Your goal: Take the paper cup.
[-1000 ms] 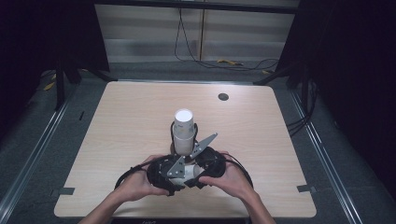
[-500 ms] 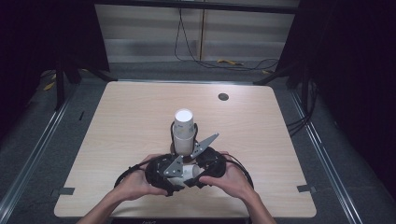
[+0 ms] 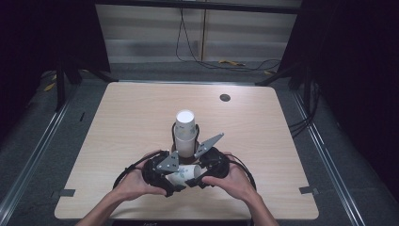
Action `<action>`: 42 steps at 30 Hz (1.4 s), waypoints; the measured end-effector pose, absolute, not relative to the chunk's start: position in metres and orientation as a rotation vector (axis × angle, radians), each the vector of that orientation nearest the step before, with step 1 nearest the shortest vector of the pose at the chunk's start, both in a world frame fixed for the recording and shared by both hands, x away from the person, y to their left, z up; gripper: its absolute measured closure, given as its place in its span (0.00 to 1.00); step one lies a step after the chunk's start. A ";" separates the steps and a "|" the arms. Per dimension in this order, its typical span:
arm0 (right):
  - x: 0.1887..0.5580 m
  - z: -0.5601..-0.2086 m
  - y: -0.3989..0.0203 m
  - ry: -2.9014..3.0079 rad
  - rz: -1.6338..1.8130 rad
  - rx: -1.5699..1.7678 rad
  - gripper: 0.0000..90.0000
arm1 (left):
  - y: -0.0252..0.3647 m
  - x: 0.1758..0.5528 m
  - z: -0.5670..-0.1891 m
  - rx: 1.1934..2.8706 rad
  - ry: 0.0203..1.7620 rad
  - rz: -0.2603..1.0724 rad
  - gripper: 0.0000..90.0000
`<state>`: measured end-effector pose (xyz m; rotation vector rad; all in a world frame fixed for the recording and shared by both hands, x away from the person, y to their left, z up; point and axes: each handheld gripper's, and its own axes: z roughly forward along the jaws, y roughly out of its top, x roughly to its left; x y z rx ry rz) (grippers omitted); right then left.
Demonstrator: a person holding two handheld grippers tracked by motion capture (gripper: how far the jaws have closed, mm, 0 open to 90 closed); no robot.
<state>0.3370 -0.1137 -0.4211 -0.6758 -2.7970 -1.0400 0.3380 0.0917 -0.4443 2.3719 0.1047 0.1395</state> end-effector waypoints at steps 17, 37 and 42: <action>0.339 -0.420 -0.126 -2.769 -1.118 -0.725 0.40 | 0.121 0.349 -0.437 2.104 0.288 0.125 0.17; 0.338 -0.422 -0.149 -2.690 -1.273 -0.817 0.40 | 0.135 0.349 -0.438 1.945 0.359 0.114 0.17; 0.339 -0.421 -0.153 -2.671 -1.322 -0.825 0.40 | 0.137 0.350 -0.437 1.911 0.374 0.111 0.17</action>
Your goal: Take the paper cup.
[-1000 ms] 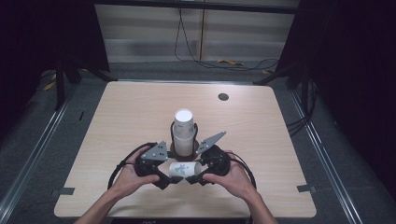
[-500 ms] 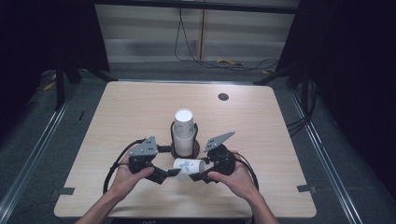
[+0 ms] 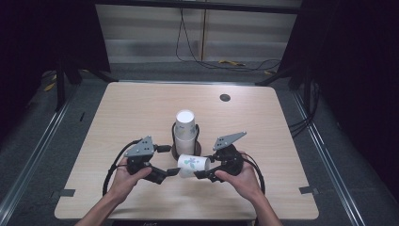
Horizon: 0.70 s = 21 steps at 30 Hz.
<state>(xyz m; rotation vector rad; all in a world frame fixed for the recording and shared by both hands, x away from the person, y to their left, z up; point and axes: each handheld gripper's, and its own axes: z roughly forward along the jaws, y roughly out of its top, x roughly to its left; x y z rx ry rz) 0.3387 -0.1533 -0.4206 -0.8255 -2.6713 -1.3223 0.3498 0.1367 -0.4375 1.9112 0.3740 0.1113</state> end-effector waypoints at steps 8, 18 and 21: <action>0.338 -0.419 -0.158 -2.648 -1.377 -0.828 0.40 | 0.142 0.349 -0.434 1.875 0.388 0.108 0.17; 0.339 -0.420 -0.160 -2.625 -1.435 -0.826 0.40 | 0.142 0.350 -0.434 1.861 0.398 0.077 0.17; 0.340 -0.420 -0.162 -2.603 -1.474 -0.828 0.40 | 0.145 0.351 -0.434 1.844 0.397 0.062 0.17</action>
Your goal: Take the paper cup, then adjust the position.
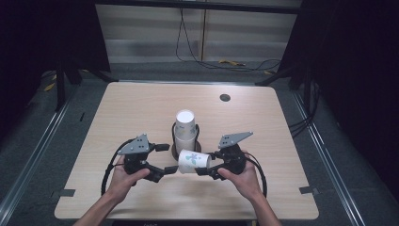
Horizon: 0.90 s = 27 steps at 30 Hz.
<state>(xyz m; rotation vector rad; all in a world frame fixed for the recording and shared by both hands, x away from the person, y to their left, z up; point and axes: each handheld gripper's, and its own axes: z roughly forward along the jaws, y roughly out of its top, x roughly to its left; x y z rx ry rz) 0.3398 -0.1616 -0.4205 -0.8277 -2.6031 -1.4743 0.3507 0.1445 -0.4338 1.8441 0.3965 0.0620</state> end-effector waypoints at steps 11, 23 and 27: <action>0.342 -0.420 -0.164 -2.539 -1.597 -0.838 0.40 | 0.146 0.351 -0.434 1.820 0.400 0.052 0.17; 0.339 -0.418 -0.165 -2.481 -1.664 -0.812 0.40 | 0.147 0.351 -0.432 1.804 0.397 0.041 0.17; 0.337 -0.416 -0.167 -2.458 -1.700 -0.800 0.40 | 0.147 0.350 -0.429 1.798 0.391 0.052 0.17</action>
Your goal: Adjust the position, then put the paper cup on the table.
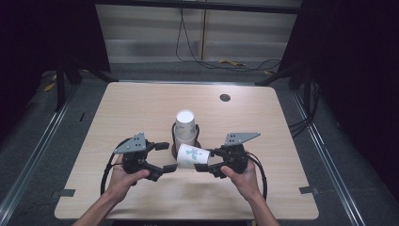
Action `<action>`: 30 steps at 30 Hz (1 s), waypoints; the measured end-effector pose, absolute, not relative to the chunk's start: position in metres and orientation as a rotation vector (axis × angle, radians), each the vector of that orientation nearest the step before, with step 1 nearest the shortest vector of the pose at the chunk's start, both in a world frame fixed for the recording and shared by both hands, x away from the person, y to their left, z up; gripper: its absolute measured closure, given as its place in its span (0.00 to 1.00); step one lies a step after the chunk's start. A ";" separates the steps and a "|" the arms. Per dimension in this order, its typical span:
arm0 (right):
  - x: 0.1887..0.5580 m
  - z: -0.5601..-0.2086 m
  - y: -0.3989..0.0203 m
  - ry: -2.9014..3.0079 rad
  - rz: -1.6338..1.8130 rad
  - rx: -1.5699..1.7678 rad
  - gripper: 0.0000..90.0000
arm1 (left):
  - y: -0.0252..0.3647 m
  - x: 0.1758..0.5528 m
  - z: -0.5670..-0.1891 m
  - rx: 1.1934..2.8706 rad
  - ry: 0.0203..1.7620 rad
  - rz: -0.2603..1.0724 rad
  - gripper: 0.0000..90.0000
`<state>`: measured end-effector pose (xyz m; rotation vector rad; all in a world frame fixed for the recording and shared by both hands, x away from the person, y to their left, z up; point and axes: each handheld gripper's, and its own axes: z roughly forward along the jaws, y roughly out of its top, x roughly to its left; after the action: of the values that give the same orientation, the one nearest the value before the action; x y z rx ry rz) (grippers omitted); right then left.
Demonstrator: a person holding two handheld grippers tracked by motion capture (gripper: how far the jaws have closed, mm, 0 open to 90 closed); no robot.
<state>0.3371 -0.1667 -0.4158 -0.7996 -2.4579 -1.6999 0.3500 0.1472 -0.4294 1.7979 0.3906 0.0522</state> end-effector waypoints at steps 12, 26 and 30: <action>0.337 -0.415 -0.165 -2.415 -1.742 -0.764 0.41 | 0.148 0.349 -0.424 1.792 0.372 0.059 0.17; 0.336 -0.414 -0.158 -2.363 -1.769 -0.705 0.41 | 0.146 0.349 -0.420 1.789 0.341 0.030 0.17; 0.335 -0.412 -0.157 -2.349 -1.778 -0.680 0.41 | 0.143 0.348 -0.420 1.778 0.330 0.026 0.16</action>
<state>0.3353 -0.1572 -0.4118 -0.6800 -2.3487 -1.7778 0.3477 0.1433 -0.4196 1.7781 0.3298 0.0257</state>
